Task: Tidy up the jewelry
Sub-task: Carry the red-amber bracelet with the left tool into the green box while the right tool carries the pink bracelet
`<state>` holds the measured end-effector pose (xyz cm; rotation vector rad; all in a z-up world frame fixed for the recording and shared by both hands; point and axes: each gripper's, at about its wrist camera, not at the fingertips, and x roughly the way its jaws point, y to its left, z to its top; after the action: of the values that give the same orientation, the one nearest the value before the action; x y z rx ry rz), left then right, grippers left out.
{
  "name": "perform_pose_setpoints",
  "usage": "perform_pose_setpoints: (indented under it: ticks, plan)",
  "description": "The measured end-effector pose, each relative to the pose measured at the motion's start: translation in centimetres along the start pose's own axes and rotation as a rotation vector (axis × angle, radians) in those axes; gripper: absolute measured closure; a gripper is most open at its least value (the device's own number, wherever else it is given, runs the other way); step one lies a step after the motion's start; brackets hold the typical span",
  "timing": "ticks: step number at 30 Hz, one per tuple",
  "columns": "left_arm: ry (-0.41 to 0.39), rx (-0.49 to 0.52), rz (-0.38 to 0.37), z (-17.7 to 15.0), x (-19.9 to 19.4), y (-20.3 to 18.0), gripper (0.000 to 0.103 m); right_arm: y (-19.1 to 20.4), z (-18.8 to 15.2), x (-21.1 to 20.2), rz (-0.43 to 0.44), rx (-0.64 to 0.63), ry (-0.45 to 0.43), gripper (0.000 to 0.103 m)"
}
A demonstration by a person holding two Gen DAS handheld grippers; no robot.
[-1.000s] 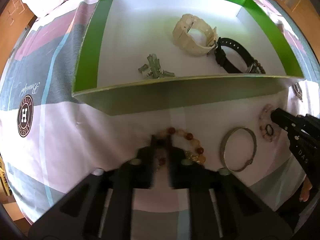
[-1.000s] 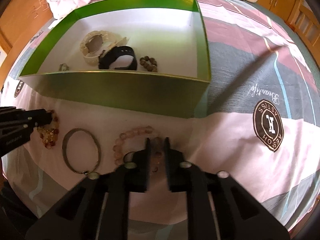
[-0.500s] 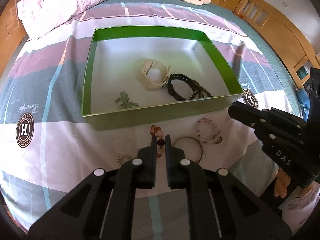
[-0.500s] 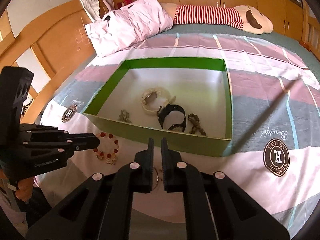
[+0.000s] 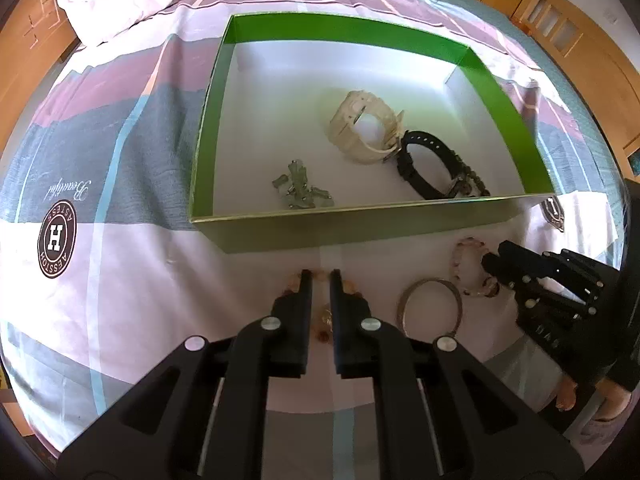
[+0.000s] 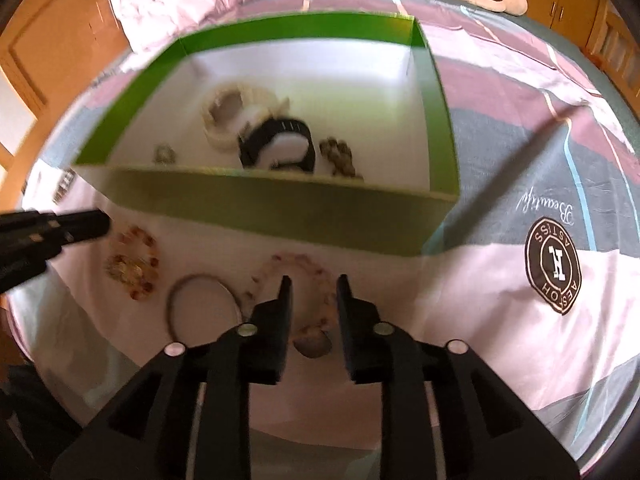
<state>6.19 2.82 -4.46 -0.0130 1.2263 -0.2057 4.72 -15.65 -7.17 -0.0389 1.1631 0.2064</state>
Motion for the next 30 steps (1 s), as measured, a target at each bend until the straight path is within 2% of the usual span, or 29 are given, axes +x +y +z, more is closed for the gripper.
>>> perform_pose_setpoints:
  ticks: [2,6,14,18,30]
  plan:
    - [0.007,0.008,0.013,0.0,0.4,-0.1,0.09,0.2,-0.3,0.8,-0.017,-0.017,0.024,0.076]
    - [0.008,0.029,0.049,0.1,1.0,-0.5,0.08,0.6,-0.4,0.8,-0.03,-0.034,0.012,0.072]
    - [0.046,0.056,0.113,0.0,2.2,-0.6,0.079,0.2,-0.7,0.7,-0.025,-0.027,0.016,0.069]
    - [0.069,0.069,0.135,-0.3,2.9,-0.6,0.07,0.0,-0.8,0.4,-0.028,-0.027,0.016,0.067]
    - [0.088,0.084,0.166,-0.4,4.0,-0.5,0.07,1.3,-0.7,0.6,-0.061,-0.059,0.005,0.067]
